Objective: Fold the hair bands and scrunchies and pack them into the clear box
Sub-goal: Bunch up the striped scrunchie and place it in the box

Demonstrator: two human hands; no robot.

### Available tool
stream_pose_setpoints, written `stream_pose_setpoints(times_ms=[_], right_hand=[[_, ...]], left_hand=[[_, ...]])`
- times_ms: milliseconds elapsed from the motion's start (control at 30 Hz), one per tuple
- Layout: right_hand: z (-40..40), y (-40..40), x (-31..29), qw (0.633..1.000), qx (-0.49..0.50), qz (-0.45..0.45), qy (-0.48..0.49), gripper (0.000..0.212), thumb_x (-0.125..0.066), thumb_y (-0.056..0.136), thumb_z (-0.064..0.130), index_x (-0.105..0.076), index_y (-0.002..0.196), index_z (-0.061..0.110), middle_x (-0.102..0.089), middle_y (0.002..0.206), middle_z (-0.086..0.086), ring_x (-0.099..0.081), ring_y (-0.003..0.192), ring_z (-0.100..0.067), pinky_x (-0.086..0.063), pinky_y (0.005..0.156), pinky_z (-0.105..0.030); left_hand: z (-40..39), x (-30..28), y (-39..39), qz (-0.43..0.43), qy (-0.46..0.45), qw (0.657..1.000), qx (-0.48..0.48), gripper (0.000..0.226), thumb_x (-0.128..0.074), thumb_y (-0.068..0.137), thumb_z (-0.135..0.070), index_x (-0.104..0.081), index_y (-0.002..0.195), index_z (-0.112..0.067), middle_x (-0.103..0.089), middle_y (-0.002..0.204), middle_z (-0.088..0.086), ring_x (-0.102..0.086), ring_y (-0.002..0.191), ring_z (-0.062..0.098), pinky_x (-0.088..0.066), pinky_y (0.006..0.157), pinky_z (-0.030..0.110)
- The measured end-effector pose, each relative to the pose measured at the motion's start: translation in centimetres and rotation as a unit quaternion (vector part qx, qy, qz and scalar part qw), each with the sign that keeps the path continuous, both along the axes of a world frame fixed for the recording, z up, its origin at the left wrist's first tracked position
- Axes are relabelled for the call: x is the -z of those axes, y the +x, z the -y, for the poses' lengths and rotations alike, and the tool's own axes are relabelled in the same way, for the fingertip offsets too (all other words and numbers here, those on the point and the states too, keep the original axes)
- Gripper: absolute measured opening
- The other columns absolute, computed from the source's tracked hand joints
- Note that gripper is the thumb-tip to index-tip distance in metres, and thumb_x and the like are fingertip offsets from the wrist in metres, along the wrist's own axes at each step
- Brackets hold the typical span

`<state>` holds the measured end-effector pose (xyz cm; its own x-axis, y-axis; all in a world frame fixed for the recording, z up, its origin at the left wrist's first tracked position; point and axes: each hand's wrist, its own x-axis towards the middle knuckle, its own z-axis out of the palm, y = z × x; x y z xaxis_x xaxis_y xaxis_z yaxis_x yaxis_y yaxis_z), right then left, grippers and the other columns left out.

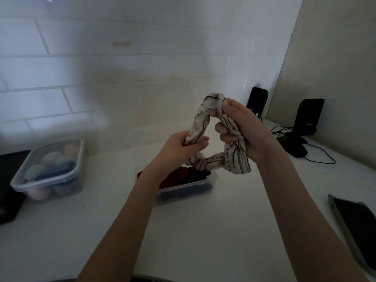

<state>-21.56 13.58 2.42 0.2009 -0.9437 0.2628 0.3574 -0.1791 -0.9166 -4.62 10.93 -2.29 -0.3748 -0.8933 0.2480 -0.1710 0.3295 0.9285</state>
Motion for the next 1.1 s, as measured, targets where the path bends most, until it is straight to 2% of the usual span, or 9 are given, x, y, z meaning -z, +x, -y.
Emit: stream_pose_setpoints(times_ms=[100, 200, 333, 433, 600, 733, 867, 967, 1100], right_hand=[[0.0, -1.0, 0.7, 0.999, 0.016, 0.025, -0.018, 0.030, -0.056, 0.087, 0.003, -0.055, 0.114, 0.016, -0.067, 0.108, -0.002, -0.058, 0.071, -0.011, -0.044, 0.051, -0.018], [0.5, -1.2, 2.2, 0.986, 0.134, -0.095, -0.042, 0.035, -0.059, 0.080, -0.012, -0.059, 0.095, 0.020, -0.070, 0.090, 0.003, -0.056, 0.070, -0.009, -0.044, 0.060, -0.023], [1.2, -0.1, 4.4, 0.913, 0.229, -0.300, -0.153, 0.028, -0.061, 0.076, -0.013, -0.063, 0.070, 0.014, -0.060, 0.068, 0.001, -0.052, 0.065, -0.007, -0.041, 0.065, -0.025], [1.0, 1.0, 4.9, 0.902, 0.213, -0.325, -0.190, 0.022, -0.059, 0.074, -0.017, -0.070, 0.074, 0.002, -0.067, 0.072, 0.002, -0.061, 0.068, -0.003, -0.051, 0.068, -0.021], [0.5, 1.9, 4.1, 0.907, 0.186, -0.313, -0.210, 0.034, -0.057, 0.072, -0.018, -0.071, 0.079, 0.013, -0.070, 0.081, -0.005, -0.065, 0.074, -0.009, -0.050, 0.067, -0.019], [0.2, 2.5, 3.1, 0.912, 0.188, -0.289, -0.221, 0.034, -0.061, 0.069, -0.008, -0.067, 0.075, 0.025, -0.065, 0.093, 0.005, -0.063, 0.090, -0.011, -0.054, 0.076, -0.025], [0.1, 2.9, 2.9, 0.926, 0.208, -0.263, -0.175, 0.035, -0.060, 0.076, -0.004, -0.066, 0.099, 0.021, -0.068, 0.104, 0.004, -0.064, 0.096, -0.010, -0.054, 0.082, -0.025], [0.4, 2.5, 3.2, 0.964, 0.095, -0.242, -0.065, 0.043, -0.058, 0.082, 0.011, -0.058, 0.123, 0.024, -0.064, 0.121, -0.003, -0.062, 0.112, -0.015, -0.051, 0.094, -0.032], [0.2, 2.9, 4.1, 0.988, 0.050, -0.146, -0.010, 0.049, -0.053, 0.075, 0.009, -0.059, 0.123, 0.015, -0.067, 0.116, -0.010, -0.065, 0.107, -0.022, -0.055, 0.085, -0.031]], left_hand=[[0.0, -0.1, 0.7, -0.148, 0.127, 0.979, 0.053, 0.015, -0.057, 0.089, -0.020, -0.070, 0.083, -0.014, -0.075, 0.084, 0.005, -0.069, 0.090, 0.021, -0.054, 0.084, 0.041], [0.3, 0.4, 1.8, -0.379, 0.229, 0.883, 0.153, 0.019, -0.056, 0.084, -0.018, -0.066, 0.070, -0.012, -0.068, 0.069, 0.002, -0.069, 0.076, 0.018, -0.055, 0.084, 0.033], [0.4, 0.8, 2.4, -0.516, 0.242, 0.777, 0.266, 0.033, -0.053, 0.085, -0.021, -0.063, 0.114, -0.008, -0.070, 0.108, 0.003, -0.063, 0.107, 0.016, -0.043, 0.102, 0.032], [0.4, 0.9, 1.9, -0.480, 0.207, 0.833, 0.183, 0.049, -0.043, 0.089, -0.014, -0.041, 0.137, -0.006, -0.061, 0.127, 0.003, -0.057, 0.119, 0.015, -0.050, 0.096, 0.028], [-0.2, 1.7, 1.7, -0.171, 0.066, 0.980, 0.072, 0.060, -0.066, 0.071, -0.014, -0.049, 0.126, -0.026, -0.056, 0.131, -0.006, -0.054, 0.121, 0.010, -0.046, 0.097, 0.027], [-1.7, 1.3, 1.3, -0.021, 0.032, 0.994, 0.105, 0.046, -0.077, 0.065, -0.028, -0.061, 0.109, -0.027, -0.070, 0.105, -0.003, -0.066, 0.100, 0.012, -0.053, 0.087, 0.028], [-2.3, 0.7, 0.7, -0.052, 0.029, 0.997, 0.039, 0.028, -0.077, 0.072, -0.023, -0.067, 0.098, -0.024, -0.073, 0.100, 0.002, -0.069, 0.095, 0.016, -0.053, 0.089, 0.035], [-2.3, 0.4, 0.9, -0.097, 0.039, 0.994, 0.018, 0.023, -0.077, 0.072, -0.020, -0.070, 0.094, -0.020, -0.075, 0.093, 0.004, -0.070, 0.092, 0.021, -0.054, 0.087, 0.039], [-2.1, 0.2, 1.3, -0.098, 0.038, 0.994, -0.002, 0.017, -0.076, 0.073, -0.016, -0.072, 0.088, -0.018, -0.075, 0.088, 0.007, -0.071, 0.088, 0.025, -0.055, 0.085, 0.041]])
